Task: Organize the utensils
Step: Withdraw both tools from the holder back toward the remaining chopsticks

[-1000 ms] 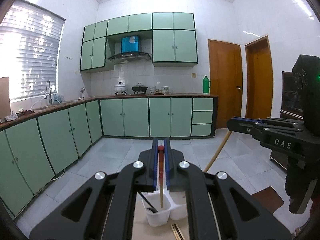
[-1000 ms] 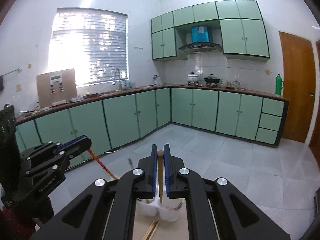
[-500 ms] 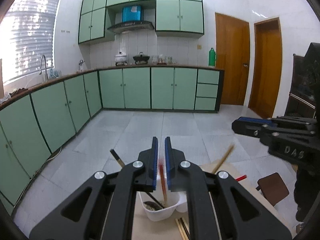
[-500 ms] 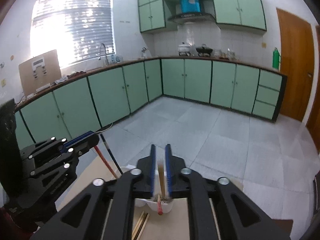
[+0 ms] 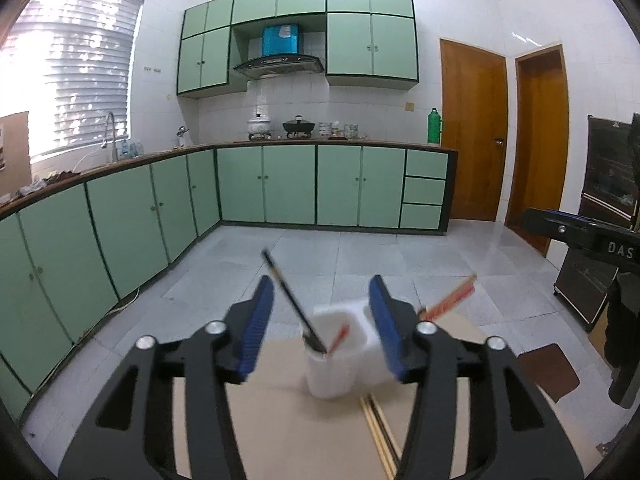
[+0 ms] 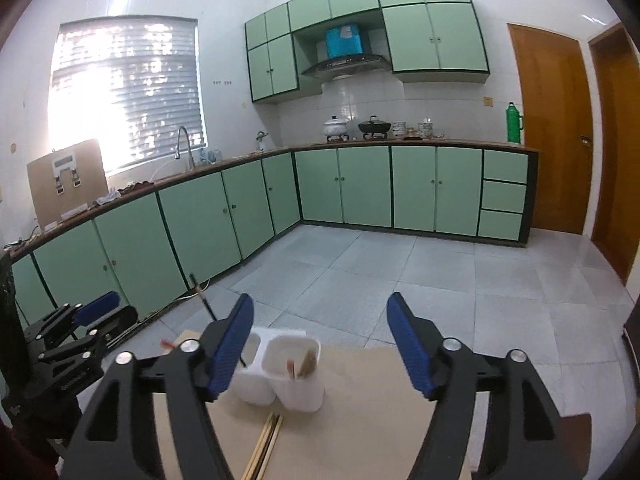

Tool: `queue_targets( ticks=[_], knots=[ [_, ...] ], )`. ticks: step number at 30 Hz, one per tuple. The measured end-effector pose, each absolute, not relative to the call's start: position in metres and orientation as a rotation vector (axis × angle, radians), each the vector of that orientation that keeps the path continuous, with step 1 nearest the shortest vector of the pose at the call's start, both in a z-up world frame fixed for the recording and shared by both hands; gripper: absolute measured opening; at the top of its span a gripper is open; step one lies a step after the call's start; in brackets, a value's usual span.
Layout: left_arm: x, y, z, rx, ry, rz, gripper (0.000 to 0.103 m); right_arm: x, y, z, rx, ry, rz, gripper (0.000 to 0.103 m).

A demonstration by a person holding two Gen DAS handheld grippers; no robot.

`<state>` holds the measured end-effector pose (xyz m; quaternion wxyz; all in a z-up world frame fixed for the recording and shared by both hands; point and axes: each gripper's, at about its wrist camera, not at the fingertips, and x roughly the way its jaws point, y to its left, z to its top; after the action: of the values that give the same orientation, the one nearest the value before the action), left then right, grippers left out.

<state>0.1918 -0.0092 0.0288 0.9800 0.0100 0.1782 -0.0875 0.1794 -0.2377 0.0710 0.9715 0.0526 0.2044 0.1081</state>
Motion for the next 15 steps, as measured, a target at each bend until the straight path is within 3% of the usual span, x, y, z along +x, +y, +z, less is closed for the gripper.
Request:
queue_targets(
  ticks=[5,15],
  knots=[
    [0.156,-0.002,-0.008,-0.010,0.423,-0.150,0.067,0.144,-0.240,0.031,0.155,0.450,0.209,0.085],
    [0.121,0.002,-0.100,-0.021,0.642,-0.125,0.069,0.100,-0.214,-0.054,0.117,0.568,0.156,0.091]
  ],
)
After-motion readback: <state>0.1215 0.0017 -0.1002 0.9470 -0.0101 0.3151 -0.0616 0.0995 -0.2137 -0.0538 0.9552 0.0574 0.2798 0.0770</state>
